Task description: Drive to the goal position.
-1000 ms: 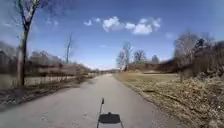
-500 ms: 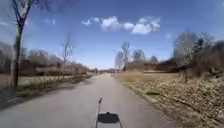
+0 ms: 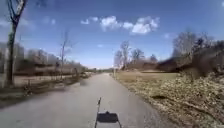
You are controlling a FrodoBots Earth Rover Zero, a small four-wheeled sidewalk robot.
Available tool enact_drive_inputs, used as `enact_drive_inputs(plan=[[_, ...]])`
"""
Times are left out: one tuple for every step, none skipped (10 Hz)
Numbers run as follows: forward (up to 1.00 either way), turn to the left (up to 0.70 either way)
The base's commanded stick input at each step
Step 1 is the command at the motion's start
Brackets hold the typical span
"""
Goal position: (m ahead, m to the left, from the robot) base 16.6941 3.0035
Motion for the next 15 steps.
enact_drive_inputs(plan=[[1.0, 0.0], [1.0, 0.04], [1.0, 0.18], [1.0, 0.0], [1.0, 0.0], [1.0, 0.0], [1.0, 0.05], [1.0, 0.09], [1.0, 0.0], [1.0, 0.13], [1.0, 0.16], [1.0, 0.0], [1.0, 0.0], [1.0, 0.0], [1.0, 0.14]])
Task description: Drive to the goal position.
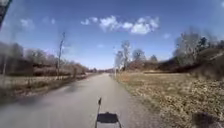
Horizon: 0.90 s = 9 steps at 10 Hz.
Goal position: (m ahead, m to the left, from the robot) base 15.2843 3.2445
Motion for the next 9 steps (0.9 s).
enact_drive_inputs(plan=[[1.0, 0.05], [1.0, 0.0], [1.0, 0.0], [1.0, 0.18], [1.0, 0.27], [1.0, 0.02], [1.0, 0.0], [1.0, 0.13], [1.0, 0.27]])
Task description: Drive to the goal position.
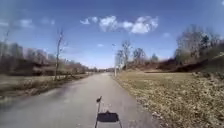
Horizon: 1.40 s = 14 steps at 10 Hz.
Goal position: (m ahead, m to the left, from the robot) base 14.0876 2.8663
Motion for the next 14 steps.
enact_drive_inputs(plan=[[1.0, 0.23], [1.0, 0.0], [1.0, 0.09], [1.0, 0.27], [1.0, 0.27], [1.0, 0.06], [1.0, 0.0], [1.0, 0.14], [1.0, 0.27], [1.0, 0.27], [1.0, 0.15], [1.0, 0.07], [1.0, 0.27], [1.0, 0.27]])
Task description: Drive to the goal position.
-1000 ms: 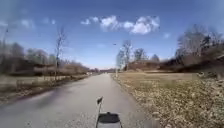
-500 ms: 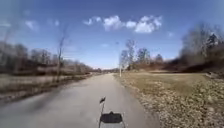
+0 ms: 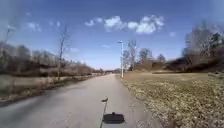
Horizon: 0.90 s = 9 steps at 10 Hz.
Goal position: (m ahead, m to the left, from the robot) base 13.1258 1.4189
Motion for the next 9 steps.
enact_drive_inputs(plan=[[1.0, 0.27], [1.0, 0.27], [1.0, 0.27], [1.0, 0.27], [1.0, 0.25], [1.0, 0.12], [1.0, 0.0], [1.0, 0.0], [1.0, 0.0]])
